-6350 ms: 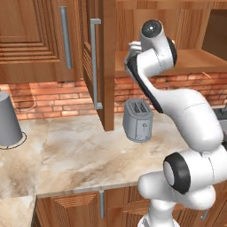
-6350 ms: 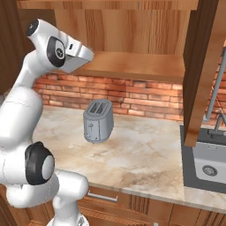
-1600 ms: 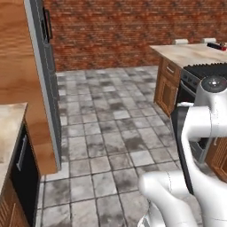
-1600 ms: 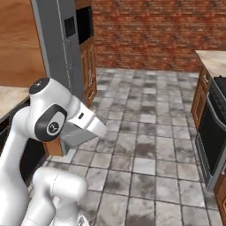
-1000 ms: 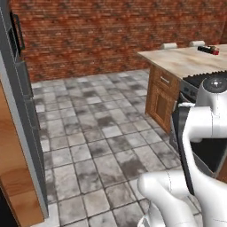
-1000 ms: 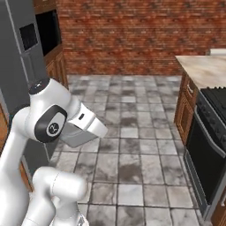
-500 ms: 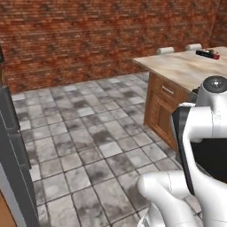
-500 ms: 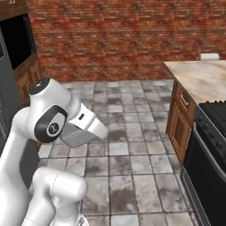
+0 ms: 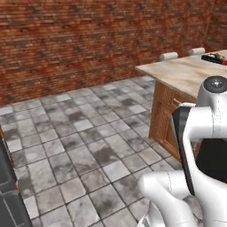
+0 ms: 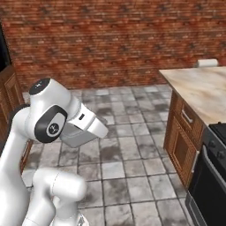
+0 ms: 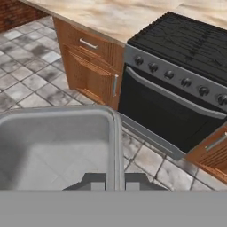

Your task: Retrieve the tupperware and aluminum foil from the cabinet and place them on the dining counter near the plate with squash and chicken drumstick to prepare for storing leftovers.

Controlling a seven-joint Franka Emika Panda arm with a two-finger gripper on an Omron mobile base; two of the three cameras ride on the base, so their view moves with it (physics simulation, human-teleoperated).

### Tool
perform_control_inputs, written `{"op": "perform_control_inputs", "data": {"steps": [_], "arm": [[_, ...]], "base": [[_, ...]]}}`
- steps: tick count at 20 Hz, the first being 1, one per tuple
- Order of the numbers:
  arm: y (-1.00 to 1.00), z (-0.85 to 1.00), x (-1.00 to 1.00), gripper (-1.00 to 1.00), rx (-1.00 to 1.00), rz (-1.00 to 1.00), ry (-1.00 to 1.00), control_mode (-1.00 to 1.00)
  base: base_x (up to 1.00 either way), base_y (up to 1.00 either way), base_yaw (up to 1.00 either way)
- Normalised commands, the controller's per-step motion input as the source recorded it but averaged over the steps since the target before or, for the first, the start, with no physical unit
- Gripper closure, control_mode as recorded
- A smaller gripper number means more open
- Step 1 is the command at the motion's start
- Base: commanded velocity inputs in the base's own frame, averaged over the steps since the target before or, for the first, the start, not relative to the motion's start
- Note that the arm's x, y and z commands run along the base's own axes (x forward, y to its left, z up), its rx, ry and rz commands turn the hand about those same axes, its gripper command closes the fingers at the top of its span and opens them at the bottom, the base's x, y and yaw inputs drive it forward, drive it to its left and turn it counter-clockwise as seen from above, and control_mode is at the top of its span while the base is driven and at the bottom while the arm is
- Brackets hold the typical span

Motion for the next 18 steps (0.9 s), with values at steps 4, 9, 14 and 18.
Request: {"op": "perform_control_inputs", "data": {"steps": [4, 9, 14, 18], "arm": [[0.0, 0.0, 0.0, 1.0, 0.0, 0.0, 0.0, 1.0], [0.0, 0.0, 0.0, 1.0, 0.0, 0.0, 0.0, 1.0], [0.0, 0.0, 0.0, 1.0, 0.0, 0.0, 0.0, 1.0], [0.0, 0.0, 0.0, 1.0, 0.0, 0.0, 0.0, 1.0]], "base": [[1.0, 0.38, -0.17], [1.0, 0.43, -0.17], [1.0, 0.46, -0.17], [1.0, 0.35, -0.21]]}}
